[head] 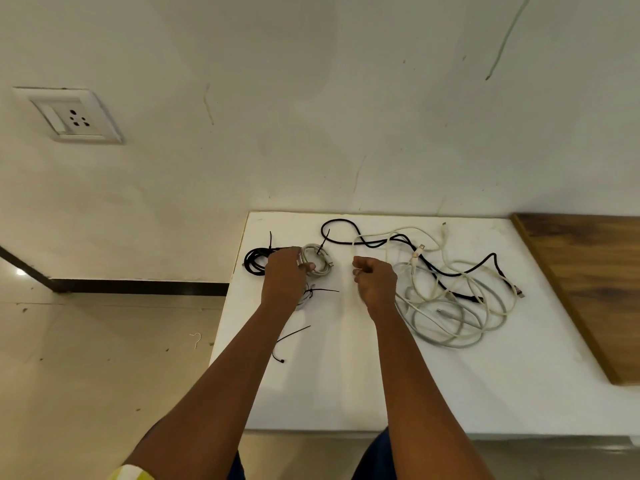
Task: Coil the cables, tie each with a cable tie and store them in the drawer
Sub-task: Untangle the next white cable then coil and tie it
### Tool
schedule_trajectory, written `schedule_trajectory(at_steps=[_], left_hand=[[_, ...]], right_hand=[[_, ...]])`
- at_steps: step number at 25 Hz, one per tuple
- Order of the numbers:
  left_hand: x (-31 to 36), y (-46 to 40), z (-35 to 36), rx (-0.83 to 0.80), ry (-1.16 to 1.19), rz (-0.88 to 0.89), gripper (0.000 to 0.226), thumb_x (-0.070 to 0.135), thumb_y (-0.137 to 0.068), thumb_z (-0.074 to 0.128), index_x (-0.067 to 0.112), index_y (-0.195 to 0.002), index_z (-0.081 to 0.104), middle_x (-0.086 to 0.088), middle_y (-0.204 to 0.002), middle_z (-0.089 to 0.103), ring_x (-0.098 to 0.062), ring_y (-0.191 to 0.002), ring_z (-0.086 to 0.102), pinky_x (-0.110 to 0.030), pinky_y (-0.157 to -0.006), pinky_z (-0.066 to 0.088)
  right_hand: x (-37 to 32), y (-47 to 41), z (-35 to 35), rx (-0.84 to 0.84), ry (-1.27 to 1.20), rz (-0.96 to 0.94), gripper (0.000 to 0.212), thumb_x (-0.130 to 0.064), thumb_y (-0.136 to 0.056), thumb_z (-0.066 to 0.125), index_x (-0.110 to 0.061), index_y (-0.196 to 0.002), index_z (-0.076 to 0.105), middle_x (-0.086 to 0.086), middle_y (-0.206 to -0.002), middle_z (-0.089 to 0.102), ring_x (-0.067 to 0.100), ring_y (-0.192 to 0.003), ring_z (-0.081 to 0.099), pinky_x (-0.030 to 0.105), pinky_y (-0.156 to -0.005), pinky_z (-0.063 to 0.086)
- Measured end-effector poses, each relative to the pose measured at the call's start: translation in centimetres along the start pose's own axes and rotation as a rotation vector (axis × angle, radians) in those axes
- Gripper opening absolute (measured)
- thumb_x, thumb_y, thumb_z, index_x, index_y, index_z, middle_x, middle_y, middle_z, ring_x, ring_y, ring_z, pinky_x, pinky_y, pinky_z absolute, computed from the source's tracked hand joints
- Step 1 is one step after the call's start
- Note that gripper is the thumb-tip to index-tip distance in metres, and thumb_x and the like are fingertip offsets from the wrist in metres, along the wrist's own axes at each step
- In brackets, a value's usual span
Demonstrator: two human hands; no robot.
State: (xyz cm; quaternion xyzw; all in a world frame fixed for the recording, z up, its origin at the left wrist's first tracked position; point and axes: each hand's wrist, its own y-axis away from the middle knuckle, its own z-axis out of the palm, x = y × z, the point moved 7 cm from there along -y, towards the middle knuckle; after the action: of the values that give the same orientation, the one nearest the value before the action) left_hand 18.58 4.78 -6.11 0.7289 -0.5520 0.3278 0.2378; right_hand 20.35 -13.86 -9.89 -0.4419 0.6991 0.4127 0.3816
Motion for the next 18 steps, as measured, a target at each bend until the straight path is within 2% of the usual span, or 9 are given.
schedule_trajectory(at_steps=[2, 4, 6, 8, 10, 12, 15, 18], left_hand=[[1.1, 0.5, 0.3, 0.018, -0.109, 0.062, 0.029, 0.011, -0.088, 0.063, 0.003, -0.116, 0.06, -0.011, -0.114, 0.056, -0.026, -0.097, 0.057, -0.03, -0.077, 0.043], [2.3, 1.3, 1.2, 0.002, -0.118, 0.103, 0.025, 0.008, -0.089, 0.058, 0.006, -0.114, 0.06, -0.009, -0.114, 0.056, -0.022, -0.094, 0.06, -0.027, -0.076, 0.046], [3.2, 2.7, 3.1, -0.089, -0.065, 0.113, 0.018, 0.006, -0.09, 0.056, 0.005, -0.107, 0.063, -0.01, -0.104, 0.065, -0.013, -0.083, 0.063, -0.019, -0.07, 0.046], [3.8, 4.3, 5.4, -0.204, -0.057, 0.119, 0.02, 0.007, -0.091, 0.055, 0.003, -0.107, 0.065, -0.015, -0.103, 0.068, -0.022, -0.091, 0.065, -0.03, -0.078, 0.051], [4.0, 5.4, 6.9, -0.273, -0.041, 0.096, 0.026, 0.005, -0.091, 0.05, 0.002, -0.114, 0.062, -0.016, -0.11, 0.066, -0.026, -0.101, 0.062, -0.035, -0.086, 0.049], [3.9, 6.0, 7.4, -0.284, 0.061, 0.035, 0.028, 0.005, -0.091, 0.05, 0.004, -0.117, 0.059, -0.013, -0.112, 0.064, -0.024, -0.102, 0.06, -0.029, -0.085, 0.047], [3.7, 6.3, 6.9, -0.27, 0.192, -0.038, 0.028, 0.015, -0.093, 0.055, 0.009, -0.12, 0.054, -0.007, -0.115, 0.059, -0.021, -0.104, 0.057, -0.027, -0.088, 0.045], [4.6, 6.7, 5.8, -0.279, 0.247, 0.023, 0.027, 0.027, -0.097, 0.05, 0.01, -0.116, 0.059, -0.002, -0.114, 0.06, -0.012, -0.102, 0.056, -0.019, -0.083, 0.044]], right_hand=[[-0.3, 0.2, -0.7, -0.009, 0.041, -0.067, 0.03, 0.007, -0.086, 0.054, -0.004, -0.112, 0.065, 0.012, -0.112, 0.067, 0.018, -0.092, 0.063, 0.024, -0.085, 0.048], [-0.8, 0.7, -1.7, 0.03, 0.149, -0.156, 0.027, 0.001, -0.085, 0.06, -0.006, -0.111, 0.064, 0.011, -0.111, 0.062, 0.017, -0.089, 0.061, 0.019, -0.077, 0.042], [-1.1, 1.2, -2.1, 0.071, 0.382, -0.257, 0.027, -0.01, -0.086, 0.064, -0.007, -0.112, 0.062, 0.011, -0.115, 0.054, 0.021, -0.1, 0.059, 0.021, -0.078, 0.041], [-0.8, 1.7, -1.9, 0.051, 0.61, -0.281, 0.03, -0.023, -0.089, 0.061, -0.007, -0.114, 0.059, 0.009, -0.117, 0.053, 0.023, -0.106, 0.056, 0.028, -0.083, 0.041], [-0.3, 2.0, -1.6, 0.004, 0.687, -0.261, 0.026, -0.022, -0.091, 0.056, -0.005, -0.112, 0.057, 0.01, -0.113, 0.057, 0.024, -0.105, 0.056, 0.03, -0.083, 0.041], [-0.1, 2.3, -2.1, 0.022, 0.543, -0.18, 0.022, -0.015, -0.089, 0.055, -0.003, -0.107, 0.06, 0.013, -0.106, 0.063, 0.026, -0.098, 0.061, 0.031, -0.078, 0.045], [0.1, 2.9, -3.3, 0.091, 0.114, -0.055, 0.017, -0.009, -0.083, 0.06, -0.001, -0.098, 0.064, 0.017, -0.088, 0.07, 0.028, -0.081, 0.066, 0.031, -0.072, 0.051], [-0.5, 3.9, -3.6, -0.002, -0.418, 0.066, 0.005, -0.003, -0.081, 0.064, -0.003, -0.084, 0.068, 0.009, -0.064, 0.064, 0.02, -0.06, 0.061, 0.032, -0.065, 0.055]])
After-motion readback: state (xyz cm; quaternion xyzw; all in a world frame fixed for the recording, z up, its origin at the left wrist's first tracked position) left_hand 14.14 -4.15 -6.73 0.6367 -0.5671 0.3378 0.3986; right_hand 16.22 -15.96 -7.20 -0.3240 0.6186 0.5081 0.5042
